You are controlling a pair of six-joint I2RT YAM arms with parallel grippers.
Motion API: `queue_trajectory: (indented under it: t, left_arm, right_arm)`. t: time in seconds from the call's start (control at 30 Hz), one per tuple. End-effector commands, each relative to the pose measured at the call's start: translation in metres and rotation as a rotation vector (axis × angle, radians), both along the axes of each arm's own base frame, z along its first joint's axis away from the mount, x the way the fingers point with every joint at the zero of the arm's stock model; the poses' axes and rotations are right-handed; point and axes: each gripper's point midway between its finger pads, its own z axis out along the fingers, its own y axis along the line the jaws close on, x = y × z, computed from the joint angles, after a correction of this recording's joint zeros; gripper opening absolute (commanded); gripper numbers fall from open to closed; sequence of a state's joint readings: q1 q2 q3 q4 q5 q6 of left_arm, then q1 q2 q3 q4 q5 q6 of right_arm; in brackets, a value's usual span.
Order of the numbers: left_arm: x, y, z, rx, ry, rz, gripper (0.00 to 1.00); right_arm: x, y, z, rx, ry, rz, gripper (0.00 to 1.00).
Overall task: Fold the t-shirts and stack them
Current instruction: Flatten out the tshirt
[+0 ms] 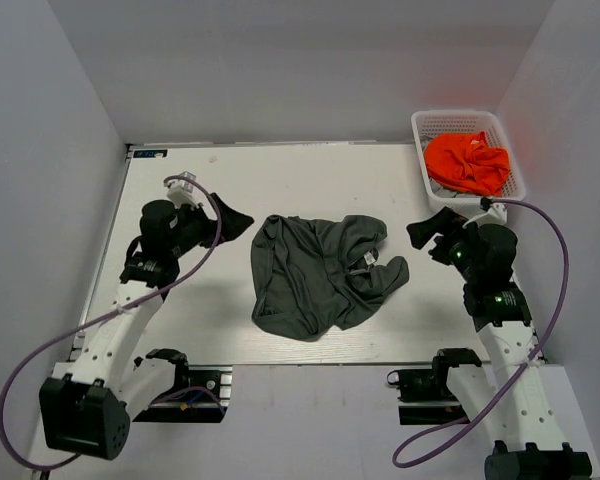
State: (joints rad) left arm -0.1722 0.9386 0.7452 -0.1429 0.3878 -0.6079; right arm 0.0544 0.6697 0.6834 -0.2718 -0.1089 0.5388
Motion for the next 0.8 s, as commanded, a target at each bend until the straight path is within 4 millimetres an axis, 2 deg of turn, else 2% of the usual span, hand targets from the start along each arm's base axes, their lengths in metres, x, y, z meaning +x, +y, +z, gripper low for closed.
queue_trajectory:
  t: [0.0,0.07,0.2,0.23,0.3,0.33,0.37,0.43,0.47,0.53,0.57,0.6,0.63,0.67,0.7,0.77]
  left_arm:
    - [-0.023,-0.038,-0.008,-0.091,0.047,-0.245,1.00]
    - [-0.032,-0.044,-0.023,-0.087,0.083,-0.271,1.00]
    - [-0.051,-0.055,-0.054,-0.017,0.151,-0.299,1.00]
    - [-0.060,-0.064,-0.074,0.021,0.209,-0.318,0.98]
    - [-0.072,-0.073,-0.093,0.055,0.266,-0.346,0.94]
    - [-0.085,-0.086,-0.101,0.089,0.287,-0.385,0.94]
    - [-0.090,-0.091,-0.113,0.119,0.321,-0.397,1.00]
    - [-0.091,-0.095,-0.128,0.216,0.340,-0.366,1.00]
    - [-0.106,-0.102,-0.139,0.277,0.371,-0.396,1.00]
    - [-0.104,-0.106,-0.164,0.402,0.425,-0.363,1.00]
    - [-0.115,-0.113,-0.173,0.460,0.441,-0.391,1.00]
    - [-0.112,-0.112,-0.177,0.519,0.450,-0.365,0.98]
    - [-0.115,-0.112,-0.193,0.576,0.487,-0.365,0.94]
    - [-0.119,-0.117,-0.197,0.613,0.486,-0.376,0.90]
    - [-0.113,-0.121,-0.194,0.633,0.468,-0.360,0.83]
    - [-0.113,-0.128,-0.198,0.659,0.462,-0.365,0.79]
  right_arm:
    - [-0.011,0.009,-0.027,0.035,0.105,0.044,0.90]
    - [-0.021,0.018,-0.039,-0.012,0.127,0.142,0.90]
    - [-0.034,0.019,-0.063,-0.045,0.205,0.178,0.90]
    - [-0.036,0.018,-0.068,-0.061,0.214,0.185,0.90]
    - [-0.040,0.016,-0.075,-0.090,0.233,0.200,0.90]
    - [-0.043,0.015,-0.079,-0.097,0.259,0.199,0.90]
    - [-0.046,0.014,-0.084,-0.104,0.285,0.196,0.90]
    - [-0.049,0.010,-0.090,-0.104,0.316,0.172,0.90]
    - [-0.052,0.011,-0.095,-0.105,0.330,0.176,0.90]
    - [-0.054,0.008,-0.102,-0.104,0.354,0.161,0.90]
    - [-0.055,0.007,-0.107,-0.107,0.369,0.151,0.90]
    - [-0.056,0.007,-0.108,-0.108,0.370,0.152,0.90]
    - [-0.056,0.006,-0.110,-0.107,0.374,0.148,0.90]
    - [-0.056,0.005,-0.111,-0.106,0.377,0.139,0.90]
    - [-0.057,0.005,-0.112,-0.107,0.376,0.140,0.90]
    - [-0.056,0.003,-0.112,-0.110,0.377,0.129,0.90]
